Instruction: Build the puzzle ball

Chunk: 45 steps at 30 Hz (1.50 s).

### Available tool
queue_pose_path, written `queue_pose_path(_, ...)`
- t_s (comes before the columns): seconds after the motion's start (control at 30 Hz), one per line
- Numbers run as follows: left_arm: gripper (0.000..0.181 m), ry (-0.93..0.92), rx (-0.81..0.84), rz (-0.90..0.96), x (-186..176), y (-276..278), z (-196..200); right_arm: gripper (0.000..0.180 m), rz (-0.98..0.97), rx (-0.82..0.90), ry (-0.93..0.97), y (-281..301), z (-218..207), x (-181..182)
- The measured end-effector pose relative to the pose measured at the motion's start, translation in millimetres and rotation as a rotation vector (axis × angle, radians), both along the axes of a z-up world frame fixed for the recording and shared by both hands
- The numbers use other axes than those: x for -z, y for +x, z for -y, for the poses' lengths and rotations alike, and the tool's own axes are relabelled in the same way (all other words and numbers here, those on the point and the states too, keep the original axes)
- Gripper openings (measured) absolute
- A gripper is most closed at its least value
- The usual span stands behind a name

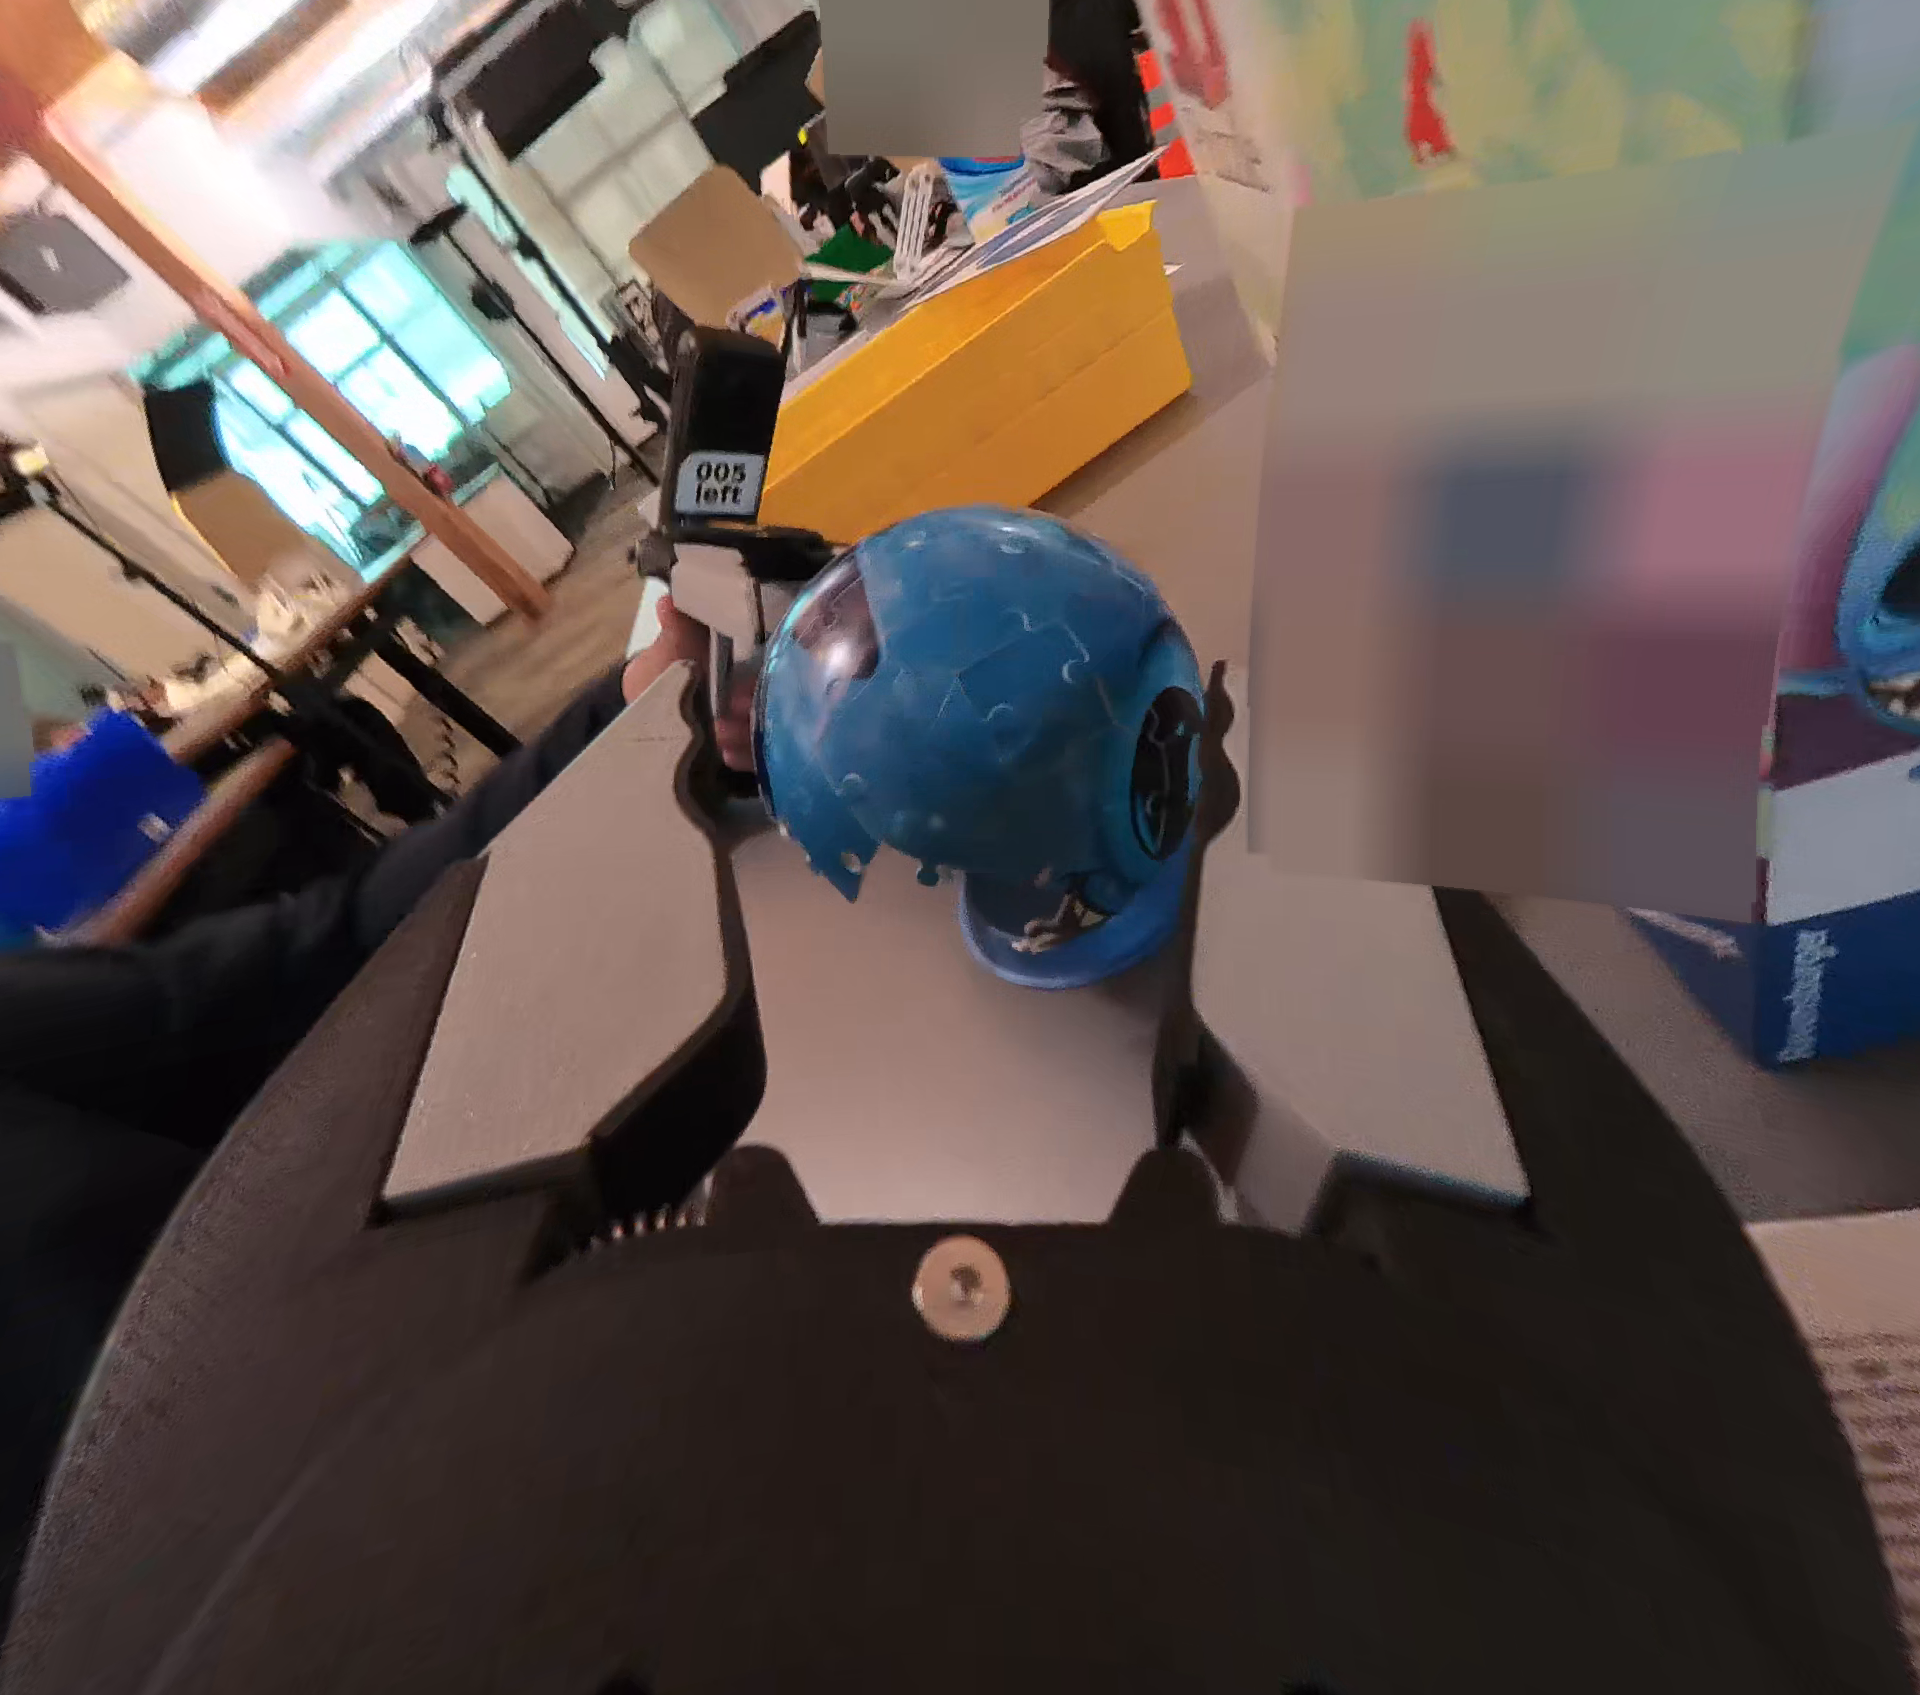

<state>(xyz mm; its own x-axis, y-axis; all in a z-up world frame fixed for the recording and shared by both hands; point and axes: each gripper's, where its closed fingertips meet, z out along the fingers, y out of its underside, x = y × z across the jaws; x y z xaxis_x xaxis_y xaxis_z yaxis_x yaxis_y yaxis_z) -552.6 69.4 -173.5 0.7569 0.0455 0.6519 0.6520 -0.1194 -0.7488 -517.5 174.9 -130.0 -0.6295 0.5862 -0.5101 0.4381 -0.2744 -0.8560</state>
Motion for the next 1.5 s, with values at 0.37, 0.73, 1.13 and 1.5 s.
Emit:
queue_pose_path(0.37, 0.102, -0.037, 0.021, 0.136, 15.1, 5.8, -9.9, 0.103, 0.260, -0.064, -0.046, -12.8, 20.9, 45.1)
queue_pose_path(0.73, 0.103, -0.080, 0.102, 0.029, 17.1, 24.6, -16.3, 0.111, 0.208, -0.175, 0.031, -6.8, 41.4, 54.1)
queue_pose_path(1.13, 0.084, 0.031, 0.025, -0.119, -11.9, 15.4, -12.1, 0.112, 0.039, -0.155, 0.093, -8.2, 50.6, 42.5)
queue_pose_path(1.5, 0.096, 0.054, 0.042, -0.102, -16.0, 14.6, -7.2, 0.111, 0.065, -0.141, 0.064, -12.1, 49.2, 42.0)
